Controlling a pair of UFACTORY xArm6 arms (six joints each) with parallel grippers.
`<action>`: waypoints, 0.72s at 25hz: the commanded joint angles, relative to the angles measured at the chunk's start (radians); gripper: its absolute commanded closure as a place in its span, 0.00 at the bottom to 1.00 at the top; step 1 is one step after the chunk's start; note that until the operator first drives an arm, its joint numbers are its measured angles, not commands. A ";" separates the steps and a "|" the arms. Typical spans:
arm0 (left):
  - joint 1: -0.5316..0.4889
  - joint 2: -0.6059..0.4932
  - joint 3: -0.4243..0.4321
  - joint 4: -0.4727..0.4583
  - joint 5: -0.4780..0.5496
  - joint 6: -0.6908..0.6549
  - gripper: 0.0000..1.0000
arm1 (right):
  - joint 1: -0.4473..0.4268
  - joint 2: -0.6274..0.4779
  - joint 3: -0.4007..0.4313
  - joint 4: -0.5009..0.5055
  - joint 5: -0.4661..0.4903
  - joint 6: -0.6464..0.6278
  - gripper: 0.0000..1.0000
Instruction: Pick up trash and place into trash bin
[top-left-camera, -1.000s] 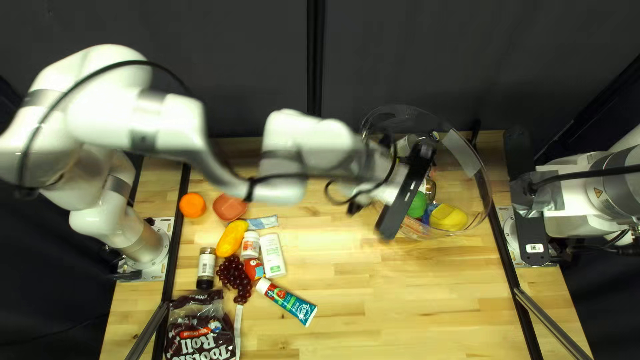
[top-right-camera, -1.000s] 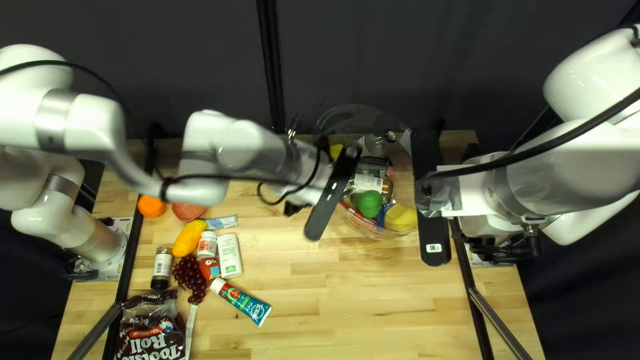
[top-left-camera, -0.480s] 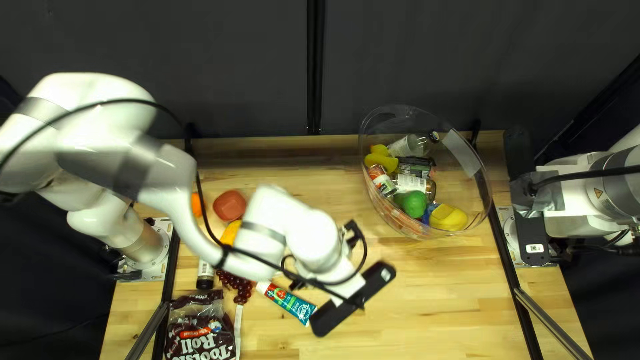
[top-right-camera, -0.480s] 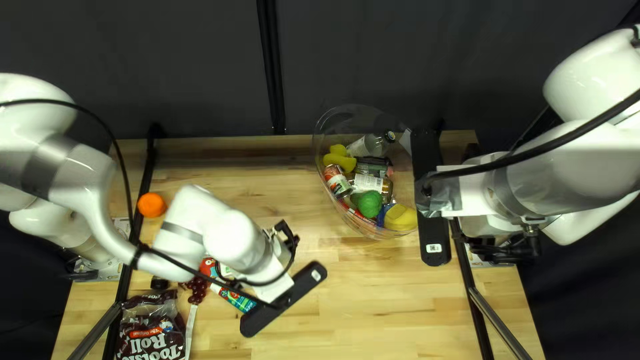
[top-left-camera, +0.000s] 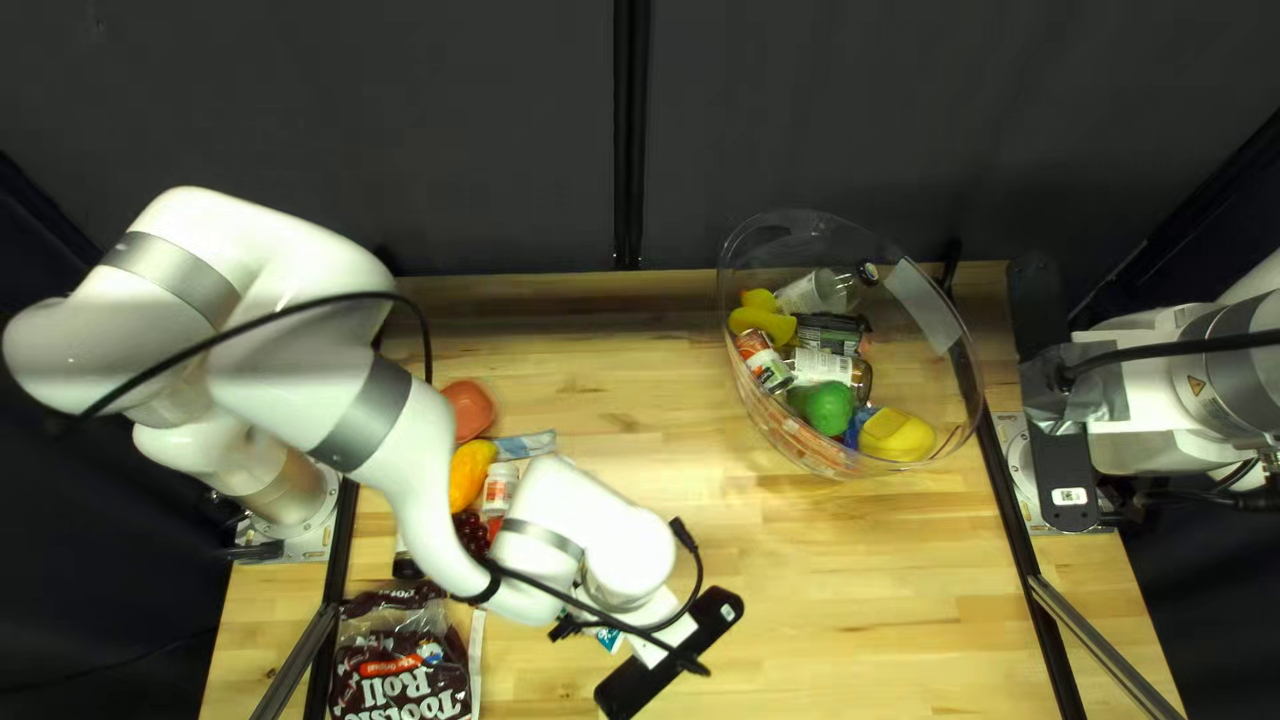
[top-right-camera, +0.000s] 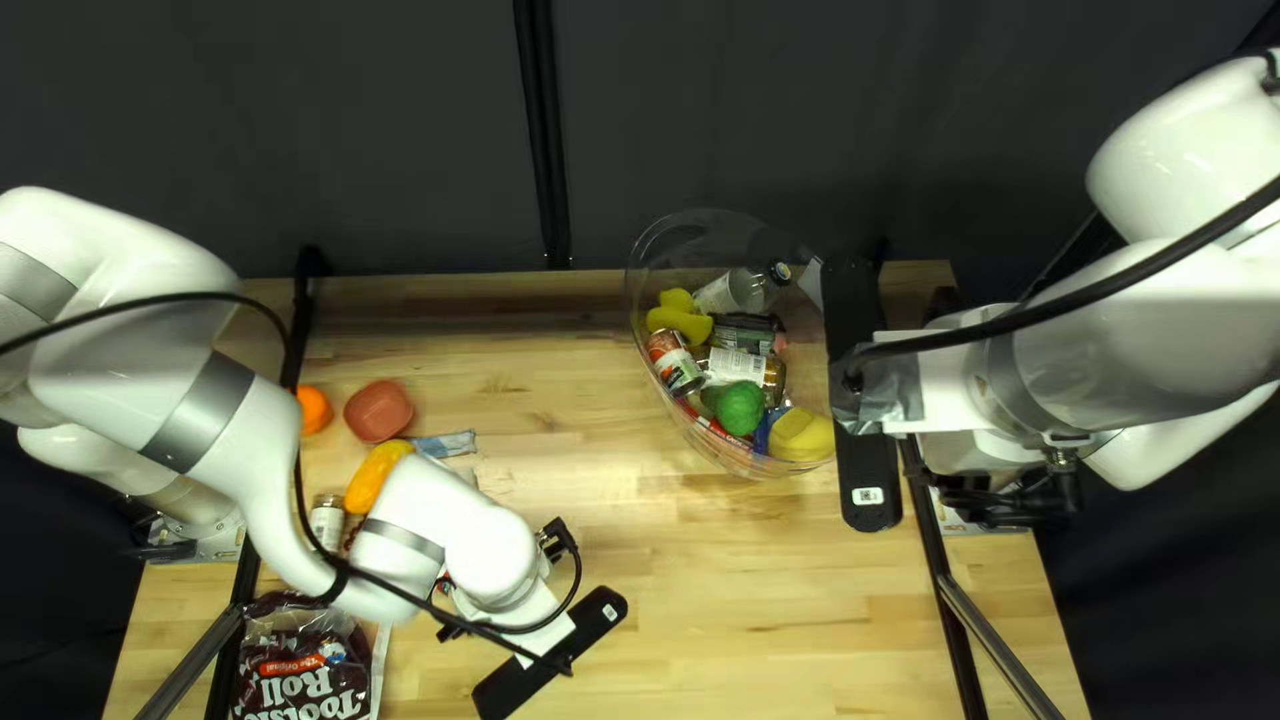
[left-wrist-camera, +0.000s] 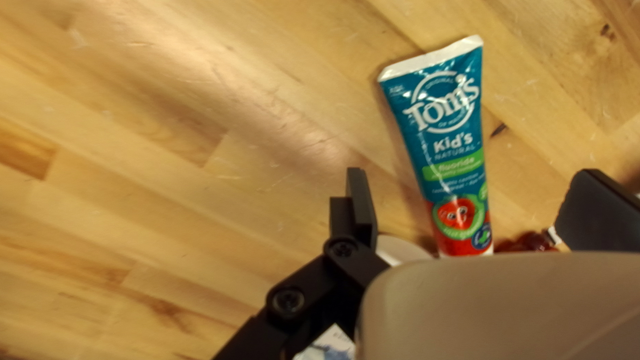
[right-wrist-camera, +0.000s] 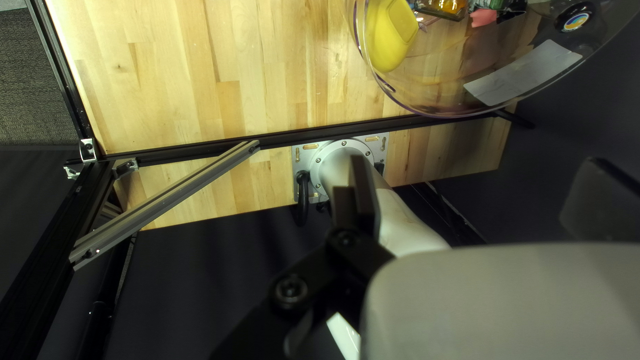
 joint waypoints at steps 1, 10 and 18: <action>-0.034 -0.002 0.039 0.022 -0.031 -0.082 0.00 | 0.000 0.000 0.000 0.000 0.000 0.000 0.00; -0.024 0.053 0.036 0.085 -0.053 -0.221 0.00 | 0.000 0.000 0.000 0.000 0.000 0.000 0.00; -0.011 0.078 0.027 0.080 -0.035 -0.245 0.00 | 0.000 0.000 0.000 0.000 0.000 0.000 0.00</action>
